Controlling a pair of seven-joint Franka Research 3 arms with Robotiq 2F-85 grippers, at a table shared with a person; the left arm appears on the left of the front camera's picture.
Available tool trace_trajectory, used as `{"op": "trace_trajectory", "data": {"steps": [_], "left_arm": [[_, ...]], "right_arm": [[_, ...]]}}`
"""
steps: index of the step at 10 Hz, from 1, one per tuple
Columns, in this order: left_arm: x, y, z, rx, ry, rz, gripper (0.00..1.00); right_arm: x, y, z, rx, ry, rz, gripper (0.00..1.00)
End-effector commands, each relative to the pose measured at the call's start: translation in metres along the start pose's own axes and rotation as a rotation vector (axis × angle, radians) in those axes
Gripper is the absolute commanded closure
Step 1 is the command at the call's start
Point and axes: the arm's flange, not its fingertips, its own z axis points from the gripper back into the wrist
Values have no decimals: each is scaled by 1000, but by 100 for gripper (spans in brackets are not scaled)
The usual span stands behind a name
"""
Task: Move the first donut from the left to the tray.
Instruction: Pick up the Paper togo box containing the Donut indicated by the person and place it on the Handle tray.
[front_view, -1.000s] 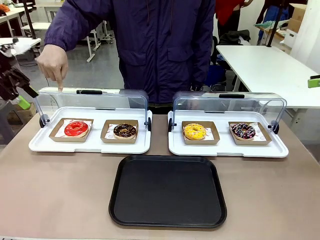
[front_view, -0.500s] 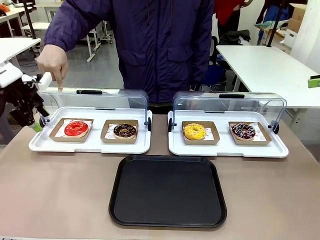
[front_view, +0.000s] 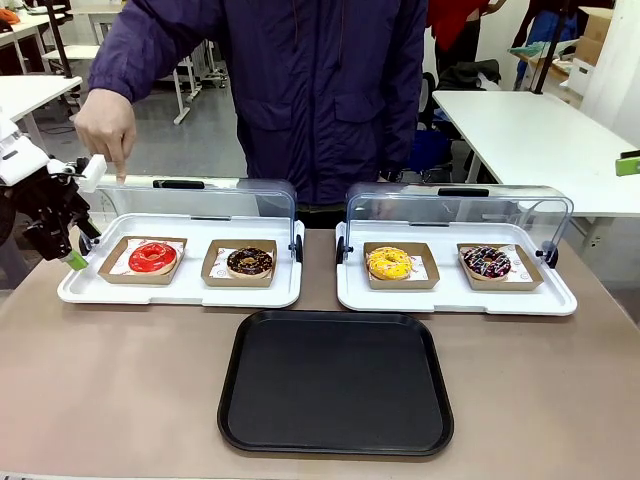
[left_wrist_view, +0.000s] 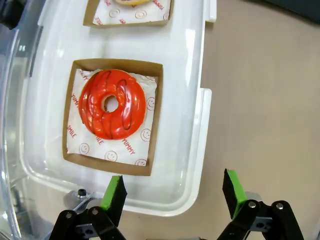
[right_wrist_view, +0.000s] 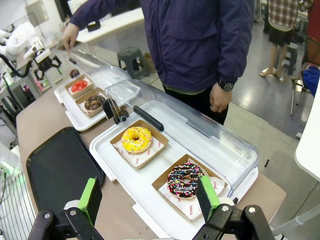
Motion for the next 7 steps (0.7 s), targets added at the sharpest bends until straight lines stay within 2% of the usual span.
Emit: {"op": "trace_trajectory", "data": {"steps": [1,3,7], "left_arm": [[3,-2,-20,22,45,-36,0],[12,-8,-35,71,87,-93,0],[8,4,-62,126,180,-111,0]], "right_arm": [[2,-1,-1,4,-25,8,0],[2,-1,-1,4,-25,8,0],[2,-1,-1,4,-25,8,0]]}}
